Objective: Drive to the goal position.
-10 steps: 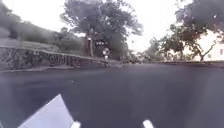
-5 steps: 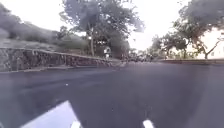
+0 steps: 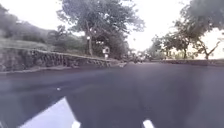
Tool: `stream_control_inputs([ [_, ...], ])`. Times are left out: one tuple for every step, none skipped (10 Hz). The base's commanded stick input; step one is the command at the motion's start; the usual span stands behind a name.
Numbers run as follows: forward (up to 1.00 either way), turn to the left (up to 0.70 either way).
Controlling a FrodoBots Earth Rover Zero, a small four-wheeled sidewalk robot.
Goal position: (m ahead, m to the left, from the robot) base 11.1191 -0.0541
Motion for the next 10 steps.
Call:
stream_control_inputs([
  [0.85, -0.34],
  [0.85, 0.00],
  [0.85, 0.00],
  [0.85, 0.00],
  [0.85, 0.00],
  [0.85, 0.00],
  [0.85, -0.12],
  [0.85, -0.26],
  [0.85, -0.34],
  [0.85, -0.34],
])
